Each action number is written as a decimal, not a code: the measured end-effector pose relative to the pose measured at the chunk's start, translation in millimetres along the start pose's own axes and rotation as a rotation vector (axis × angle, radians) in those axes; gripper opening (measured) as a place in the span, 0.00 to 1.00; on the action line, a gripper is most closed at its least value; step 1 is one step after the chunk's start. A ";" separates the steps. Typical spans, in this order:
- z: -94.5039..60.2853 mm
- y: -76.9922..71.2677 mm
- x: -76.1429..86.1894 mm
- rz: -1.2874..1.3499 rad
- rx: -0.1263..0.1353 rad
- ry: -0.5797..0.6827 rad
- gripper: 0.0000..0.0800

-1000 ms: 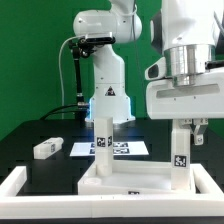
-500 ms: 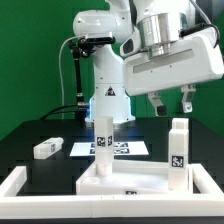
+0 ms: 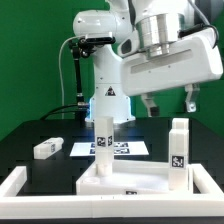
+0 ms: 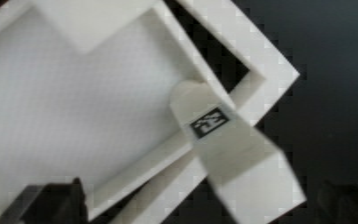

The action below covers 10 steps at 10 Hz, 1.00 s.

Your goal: Assemble desk

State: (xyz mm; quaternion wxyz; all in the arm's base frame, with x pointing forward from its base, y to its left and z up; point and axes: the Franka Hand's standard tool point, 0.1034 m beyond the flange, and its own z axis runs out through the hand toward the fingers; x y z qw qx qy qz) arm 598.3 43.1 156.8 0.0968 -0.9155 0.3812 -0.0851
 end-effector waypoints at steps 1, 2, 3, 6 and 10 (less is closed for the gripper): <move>-9.9 24.7 2.3 -0.055 -0.002 -0.008 0.81; -18.3 49.1 6.5 -0.129 -0.002 -0.014 0.81; -20.5 60.9 9.7 -0.113 -0.004 -0.014 0.81; -18.1 58.3 7.9 -0.253 -0.005 -0.013 0.81; -38.1 129.6 14.3 -0.353 -0.022 -0.098 0.81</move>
Offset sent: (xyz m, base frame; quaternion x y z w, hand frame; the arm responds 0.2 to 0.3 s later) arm -0.0001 0.0082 -0.0033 0.0217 0.0139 0.0305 0.9992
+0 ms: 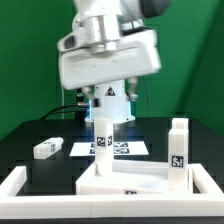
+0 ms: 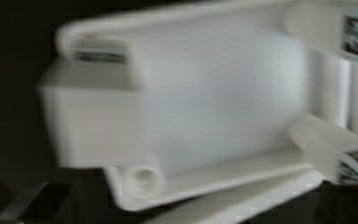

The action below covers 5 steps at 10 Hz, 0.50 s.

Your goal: Assemble desk

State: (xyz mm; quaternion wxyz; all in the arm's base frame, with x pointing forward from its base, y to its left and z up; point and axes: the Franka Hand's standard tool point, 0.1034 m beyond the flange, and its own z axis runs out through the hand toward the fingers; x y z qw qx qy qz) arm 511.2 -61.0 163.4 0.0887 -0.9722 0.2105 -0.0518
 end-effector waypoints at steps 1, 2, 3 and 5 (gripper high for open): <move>-6.2 26.8 0.3 -0.048 -0.007 0.025 0.81; -1.4 46.0 1.5 -0.044 0.025 0.031 0.81; 0.7 46.3 2.6 -0.008 0.011 0.025 0.81; 0.9 43.5 2.0 -0.016 0.012 0.025 0.81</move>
Offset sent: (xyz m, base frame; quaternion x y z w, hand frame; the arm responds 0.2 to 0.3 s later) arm 0.0000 0.0000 0.0000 0.0000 0.0000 0.0000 1.0000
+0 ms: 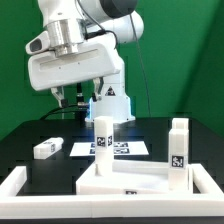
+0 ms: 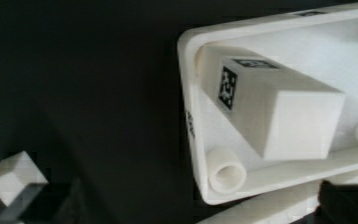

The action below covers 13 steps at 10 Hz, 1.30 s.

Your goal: Assemble desk

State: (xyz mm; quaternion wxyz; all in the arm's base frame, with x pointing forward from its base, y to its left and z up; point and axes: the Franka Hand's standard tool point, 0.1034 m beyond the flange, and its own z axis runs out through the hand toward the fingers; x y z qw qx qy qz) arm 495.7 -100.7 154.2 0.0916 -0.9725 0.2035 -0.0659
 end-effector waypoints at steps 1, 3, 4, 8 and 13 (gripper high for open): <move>0.4 0.1 -0.2 0.000 -0.001 -0.001 0.81; 15.8 36.8 -14.0 -0.088 0.002 -0.060 0.81; 31.9 80.9 -34.4 -0.046 -0.004 -0.196 0.81; 56.5 125.4 -47.7 -0.006 -0.008 -0.452 0.81; 69.8 159.4 -76.1 0.016 0.010 -0.831 0.81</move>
Offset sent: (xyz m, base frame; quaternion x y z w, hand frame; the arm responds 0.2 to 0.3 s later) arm -0.0746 -0.0876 -0.0733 -0.0134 -0.2290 -0.0453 0.9723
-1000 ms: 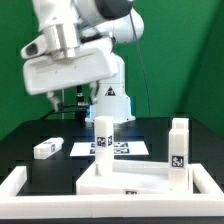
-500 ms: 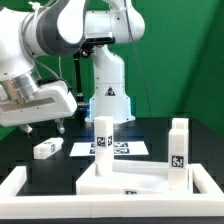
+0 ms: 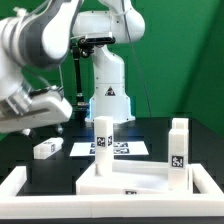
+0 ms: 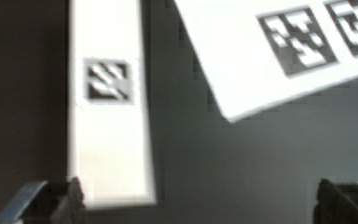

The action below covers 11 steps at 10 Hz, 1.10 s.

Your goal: Assemble desk

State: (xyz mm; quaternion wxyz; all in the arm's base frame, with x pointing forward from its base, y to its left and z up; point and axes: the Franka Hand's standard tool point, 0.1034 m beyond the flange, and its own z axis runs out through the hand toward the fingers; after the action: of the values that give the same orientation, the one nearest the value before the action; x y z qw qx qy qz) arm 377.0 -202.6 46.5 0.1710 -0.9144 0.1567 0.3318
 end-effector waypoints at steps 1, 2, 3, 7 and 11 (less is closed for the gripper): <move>2.9 3.0 5.3 0.004 -0.021 -0.038 0.81; 4.1 1.6 2.1 0.003 -0.016 -0.102 0.81; 5.8 4.0 5.5 0.008 -0.017 -0.125 0.81; 26.4 32.3 1.6 0.106 0.042 -0.255 0.81; 44.2 21.9 7.0 0.123 0.031 -0.277 0.81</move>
Offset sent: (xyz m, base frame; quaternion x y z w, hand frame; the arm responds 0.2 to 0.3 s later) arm 0.0000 0.0000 0.0000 0.0000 0.0000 0.0000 1.0000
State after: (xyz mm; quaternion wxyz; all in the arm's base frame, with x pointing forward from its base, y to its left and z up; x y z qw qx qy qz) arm 349.0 -204.9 5.4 0.1845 -0.8458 0.1927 0.4620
